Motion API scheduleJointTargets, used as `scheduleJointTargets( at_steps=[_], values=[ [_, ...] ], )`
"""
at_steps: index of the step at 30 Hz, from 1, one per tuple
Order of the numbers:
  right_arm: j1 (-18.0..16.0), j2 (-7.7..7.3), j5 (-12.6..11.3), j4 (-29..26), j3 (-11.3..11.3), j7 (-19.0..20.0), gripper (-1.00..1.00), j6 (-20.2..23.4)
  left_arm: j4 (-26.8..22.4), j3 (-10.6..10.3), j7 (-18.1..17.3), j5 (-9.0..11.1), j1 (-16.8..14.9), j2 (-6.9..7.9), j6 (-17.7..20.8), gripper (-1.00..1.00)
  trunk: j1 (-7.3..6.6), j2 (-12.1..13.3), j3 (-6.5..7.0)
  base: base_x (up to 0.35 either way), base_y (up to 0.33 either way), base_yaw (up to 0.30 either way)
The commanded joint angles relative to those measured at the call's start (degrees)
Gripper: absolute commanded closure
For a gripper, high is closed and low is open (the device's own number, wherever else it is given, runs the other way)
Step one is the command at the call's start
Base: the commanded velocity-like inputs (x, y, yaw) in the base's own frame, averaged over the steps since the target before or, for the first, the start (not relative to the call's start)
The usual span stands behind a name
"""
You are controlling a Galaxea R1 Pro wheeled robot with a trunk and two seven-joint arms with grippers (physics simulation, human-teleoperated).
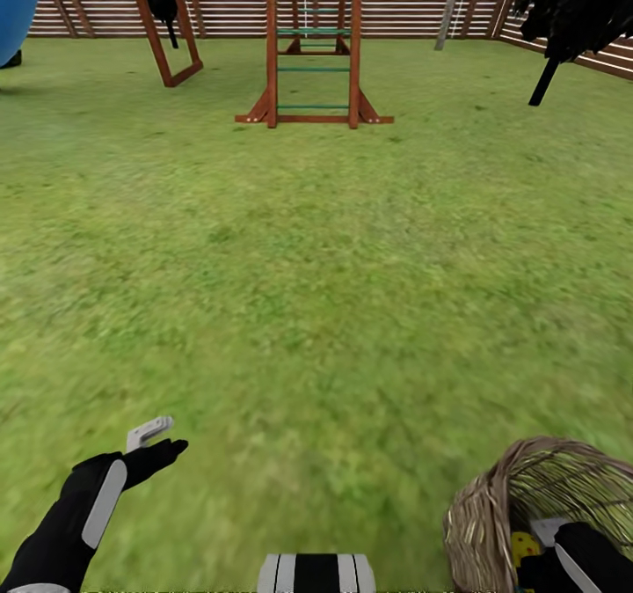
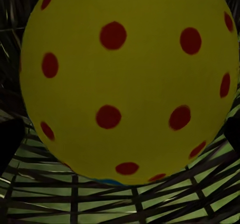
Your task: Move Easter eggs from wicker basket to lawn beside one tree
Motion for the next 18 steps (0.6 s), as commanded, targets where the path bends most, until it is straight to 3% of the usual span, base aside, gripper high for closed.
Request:
scheduleJointTargets(
  at_steps=[1, 18],
  values=[
    [-0.04, -0.09, 0.34, -0.06, 0.14, 0.29, -1.00, 0.20, -0.12, 0.03, 0.13, 0.40, -0.04, -0.08, 0.37, -1.00, 0.01, -0.03, -0.27, 0.000, 0.000, 0.000],
    [-0.04, 0.06, 0.26, -1.78, 0.17, 0.29, -1.00, 0.17, 0.40, -0.03, 0.04, 0.52, -0.03, -0.28, 0.41, -1.00, 0.04, -0.05, -0.49, 0.000, 0.000, 0.000]
  ],
)
